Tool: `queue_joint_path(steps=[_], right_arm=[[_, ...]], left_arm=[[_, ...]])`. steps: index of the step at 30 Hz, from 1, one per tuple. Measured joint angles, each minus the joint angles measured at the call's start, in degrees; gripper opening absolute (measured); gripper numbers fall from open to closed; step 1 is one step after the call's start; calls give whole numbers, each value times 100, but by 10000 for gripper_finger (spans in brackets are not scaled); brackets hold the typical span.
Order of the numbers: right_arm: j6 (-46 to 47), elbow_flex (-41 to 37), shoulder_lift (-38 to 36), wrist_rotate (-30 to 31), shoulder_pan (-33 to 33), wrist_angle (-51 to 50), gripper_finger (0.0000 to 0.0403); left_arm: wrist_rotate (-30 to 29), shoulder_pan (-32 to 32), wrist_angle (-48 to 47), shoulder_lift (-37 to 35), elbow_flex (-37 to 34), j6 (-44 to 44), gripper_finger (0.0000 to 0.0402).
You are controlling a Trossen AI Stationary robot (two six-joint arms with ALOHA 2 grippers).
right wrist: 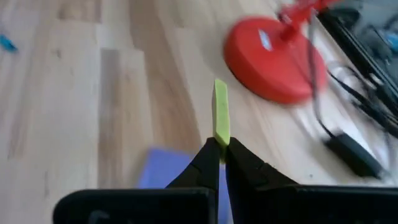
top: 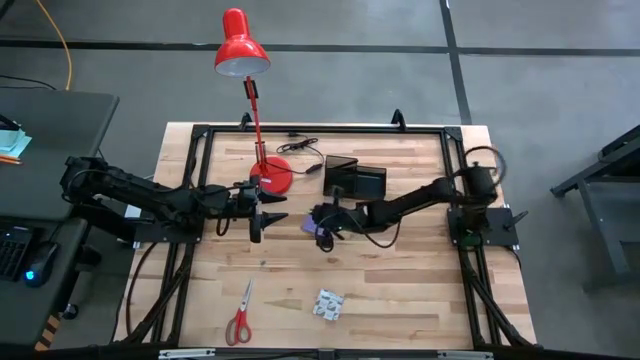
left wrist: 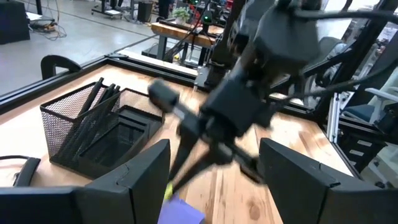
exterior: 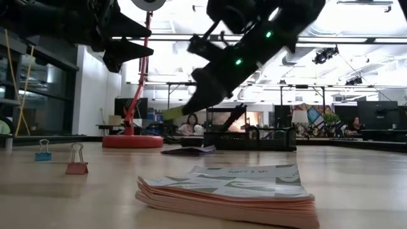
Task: Pick and place office supplies into organizer
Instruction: Put the yellow eraser into the black desk organizer
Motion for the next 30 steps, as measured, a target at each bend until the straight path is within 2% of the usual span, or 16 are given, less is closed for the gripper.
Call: queue_joint_path(steps=[5, 12, 15, 21, 27, 30], right_arm=[[460, 0, -588, 384, -97, -1554, 1], [744, 0, -1025, 423, -453, -2689, 0], [808, 0, -1041, 157, -714, -3001, 0], [694, 0, -991, 155, -1140, -3215, 0], [619, 0, -991, -545, -1403, -3226, 0], [639, 0, -989, -632, -1468, -3219, 0]], left_arm=[[-1, 0, 4, 0, 0, 0, 233], [-1, 0, 5, 0, 0, -12, 233], [-1, 0, 6, 0, 0, -12, 233], [-1, 0, 33, 0, 0, -12, 233], [-1, 0, 36, 0, 0, -7, 233], [-1, 0, 38, 0, 0, -5, 233]])
